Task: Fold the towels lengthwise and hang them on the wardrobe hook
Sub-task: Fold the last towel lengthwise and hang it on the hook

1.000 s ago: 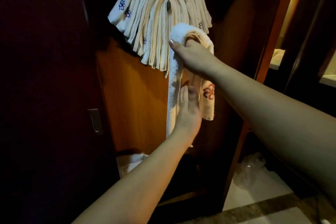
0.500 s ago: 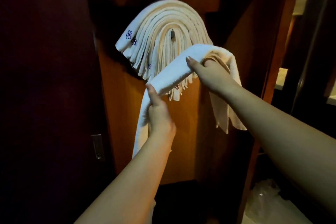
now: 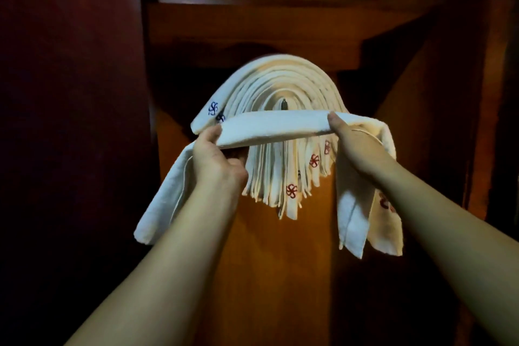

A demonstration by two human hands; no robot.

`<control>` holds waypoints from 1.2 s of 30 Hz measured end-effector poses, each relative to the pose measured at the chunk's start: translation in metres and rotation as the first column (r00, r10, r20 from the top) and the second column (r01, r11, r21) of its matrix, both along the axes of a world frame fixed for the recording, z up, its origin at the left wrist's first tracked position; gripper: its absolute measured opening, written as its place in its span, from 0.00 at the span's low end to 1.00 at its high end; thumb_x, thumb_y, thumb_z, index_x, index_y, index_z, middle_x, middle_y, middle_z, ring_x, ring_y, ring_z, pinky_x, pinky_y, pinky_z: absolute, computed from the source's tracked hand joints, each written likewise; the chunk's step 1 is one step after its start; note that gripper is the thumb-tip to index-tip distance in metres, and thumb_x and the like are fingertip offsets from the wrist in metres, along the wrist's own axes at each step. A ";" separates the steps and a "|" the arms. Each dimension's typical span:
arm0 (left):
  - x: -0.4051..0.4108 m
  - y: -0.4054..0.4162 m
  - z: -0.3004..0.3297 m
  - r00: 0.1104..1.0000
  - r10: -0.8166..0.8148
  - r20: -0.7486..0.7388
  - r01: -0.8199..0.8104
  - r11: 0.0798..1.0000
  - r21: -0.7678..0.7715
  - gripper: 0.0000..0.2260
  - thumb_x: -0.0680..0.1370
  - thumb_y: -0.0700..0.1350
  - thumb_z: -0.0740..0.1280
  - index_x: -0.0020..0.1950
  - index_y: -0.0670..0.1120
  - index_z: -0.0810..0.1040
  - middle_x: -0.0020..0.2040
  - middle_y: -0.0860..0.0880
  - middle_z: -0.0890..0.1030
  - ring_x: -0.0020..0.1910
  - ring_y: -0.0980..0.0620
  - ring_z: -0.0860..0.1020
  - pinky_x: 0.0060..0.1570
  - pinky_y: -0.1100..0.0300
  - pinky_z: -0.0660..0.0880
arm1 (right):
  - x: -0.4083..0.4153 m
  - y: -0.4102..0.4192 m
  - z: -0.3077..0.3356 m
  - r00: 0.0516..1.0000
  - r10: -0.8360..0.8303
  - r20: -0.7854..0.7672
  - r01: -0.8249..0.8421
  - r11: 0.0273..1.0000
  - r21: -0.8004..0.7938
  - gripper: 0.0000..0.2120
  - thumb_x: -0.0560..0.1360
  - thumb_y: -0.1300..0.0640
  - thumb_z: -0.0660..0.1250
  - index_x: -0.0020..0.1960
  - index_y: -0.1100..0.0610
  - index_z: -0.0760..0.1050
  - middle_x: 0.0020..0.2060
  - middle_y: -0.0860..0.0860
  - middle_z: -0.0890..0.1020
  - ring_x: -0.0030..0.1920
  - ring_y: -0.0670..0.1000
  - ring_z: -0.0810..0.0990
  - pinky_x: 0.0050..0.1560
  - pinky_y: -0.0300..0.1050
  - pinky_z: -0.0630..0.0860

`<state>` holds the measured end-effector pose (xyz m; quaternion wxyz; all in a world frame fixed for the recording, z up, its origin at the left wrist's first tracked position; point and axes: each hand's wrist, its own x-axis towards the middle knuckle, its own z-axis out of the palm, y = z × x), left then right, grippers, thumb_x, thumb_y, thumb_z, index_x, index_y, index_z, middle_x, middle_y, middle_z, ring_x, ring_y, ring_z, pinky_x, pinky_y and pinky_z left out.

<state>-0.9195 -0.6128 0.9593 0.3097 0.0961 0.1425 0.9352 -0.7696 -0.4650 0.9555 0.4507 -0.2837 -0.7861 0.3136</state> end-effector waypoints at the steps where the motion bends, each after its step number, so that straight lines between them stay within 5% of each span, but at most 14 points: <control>1: -0.008 0.006 0.007 0.999 0.007 -0.042 -0.008 1.000 -0.022 0.16 0.76 0.37 0.69 0.63 0.39 0.75 0.52 0.40 0.83 0.50 0.41 0.83 0.55 0.43 0.80 | -0.001 0.012 0.005 0.999 0.042 -0.024 -0.044 0.997 -0.056 0.32 0.79 0.32 0.52 0.67 0.55 0.73 0.58 0.51 0.78 0.58 0.50 0.74 0.67 0.48 0.65; 5: -0.039 0.041 0.039 0.971 0.085 -0.224 -0.112 0.988 -0.108 0.12 0.76 0.39 0.70 0.59 0.40 0.76 0.50 0.41 0.84 0.43 0.45 0.85 0.35 0.54 0.82 | -0.008 0.064 0.034 0.989 0.138 -0.052 -0.142 0.986 -0.082 0.20 0.79 0.33 0.54 0.49 0.47 0.74 0.46 0.46 0.78 0.56 0.49 0.77 0.67 0.48 0.65; 8: -0.067 0.066 0.074 0.952 0.157 -0.263 -0.190 0.976 -0.103 0.09 0.77 0.38 0.69 0.56 0.39 0.76 0.50 0.41 0.83 0.45 0.45 0.84 0.37 0.54 0.83 | -0.017 0.091 0.061 0.978 0.148 -0.146 -0.155 0.987 -0.041 0.15 0.81 0.37 0.56 0.44 0.46 0.72 0.43 0.47 0.77 0.48 0.45 0.75 0.60 0.44 0.64; 12: -0.099 0.091 0.121 0.892 0.175 -0.417 -0.229 0.970 -0.082 0.09 0.79 0.45 0.66 0.56 0.41 0.75 0.46 0.43 0.81 0.44 0.45 0.82 0.39 0.54 0.82 | -0.034 0.138 0.103 0.957 0.145 -0.250 -0.147 0.989 0.010 0.23 0.80 0.36 0.57 0.64 0.52 0.73 0.61 0.52 0.77 0.59 0.48 0.76 0.66 0.46 0.67; 15: -0.119 0.099 0.148 0.790 0.127 -0.600 -0.239 0.965 -0.111 0.21 0.79 0.58 0.62 0.60 0.42 0.75 0.54 0.41 0.82 0.52 0.42 0.81 0.55 0.50 0.76 | -0.047 0.172 0.136 0.937 0.142 -0.318 -0.122 0.989 0.082 0.37 0.76 0.29 0.58 0.76 0.52 0.65 0.72 0.52 0.70 0.71 0.52 0.70 0.73 0.49 0.62; 18: -0.140 0.108 0.164 0.653 0.064 -0.755 -0.268 0.952 -0.151 0.33 0.78 0.68 0.55 0.67 0.42 0.74 0.59 0.38 0.79 0.58 0.42 0.78 0.70 0.49 0.64 | -0.062 0.193 0.168 0.884 0.262 -0.387 -0.231 0.965 0.125 0.35 0.76 0.32 0.61 0.75 0.53 0.67 0.71 0.49 0.72 0.70 0.46 0.71 0.70 0.40 0.61; 22: -0.172 0.125 0.181 0.577 -0.012 -0.817 -0.247 0.950 -0.189 0.48 0.74 0.76 0.48 0.78 0.38 0.60 0.70 0.35 0.71 0.69 0.41 0.70 0.74 0.49 0.58 | -0.084 0.251 0.201 0.856 0.330 -0.398 -0.316 0.943 0.101 0.51 0.51 0.20 0.72 0.68 0.45 0.75 0.64 0.48 0.80 0.63 0.44 0.78 0.71 0.48 0.68; 25: -0.195 0.136 0.192 0.574 -0.063 -0.816 -0.237 0.942 -0.239 0.54 0.71 0.79 0.46 0.78 0.35 0.59 0.74 0.35 0.67 0.76 0.41 0.63 0.76 0.49 0.55 | -0.100 0.258 0.210 0.857 0.391 -0.335 -0.385 0.919 0.089 0.46 0.61 0.24 0.70 0.69 0.51 0.72 0.69 0.53 0.75 0.69 0.49 0.73 0.75 0.51 0.63; 28: -0.211 0.149 0.195 0.557 -0.080 -0.826 -0.269 0.924 -0.271 0.55 0.70 0.80 0.44 0.77 0.36 0.61 0.73 0.36 0.69 0.74 0.42 0.65 0.70 0.49 0.62 | -0.115 0.267 0.210 0.865 0.369 -0.341 -0.354 0.929 0.107 0.34 0.64 0.25 0.69 0.61 0.45 0.76 0.68 0.53 0.75 0.71 0.50 0.71 0.75 0.53 0.63; 31: -0.224 0.161 0.196 0.542 -0.093 -0.835 -0.294 0.910 -0.292 0.55 0.69 0.81 0.42 0.75 0.36 0.65 0.69 0.38 0.73 0.67 0.43 0.72 0.60 0.49 0.70 | -0.127 0.280 0.211 0.906 0.278 -0.318 -0.241 0.959 0.151 0.15 0.78 0.35 0.61 0.51 0.45 0.74 0.56 0.53 0.78 0.56 0.52 0.78 0.52 0.46 0.75; 33: -0.230 0.166 0.199 0.532 -0.094 -0.842 -0.326 0.895 -0.305 0.56 0.69 0.80 0.41 0.76 0.34 0.63 0.72 0.37 0.71 0.70 0.43 0.70 0.66 0.49 0.67 | -0.134 0.286 0.211 0.927 0.222 -0.303 -0.196 0.974 0.115 0.25 0.74 0.28 0.60 0.58 0.47 0.75 0.61 0.54 0.76 0.55 0.54 0.78 0.47 0.47 0.75; 36: -0.232 0.172 0.196 0.512 -0.068 -0.856 -0.356 0.891 -0.284 0.54 0.72 0.78 0.38 0.76 0.35 0.64 0.72 0.35 0.70 0.71 0.42 0.70 0.66 0.51 0.66 | -0.141 0.303 0.207 0.939 0.149 -0.311 -0.137 0.989 0.061 0.38 0.69 0.24 0.62 0.69 0.48 0.73 0.66 0.55 0.76 0.62 0.57 0.79 0.57 0.51 0.78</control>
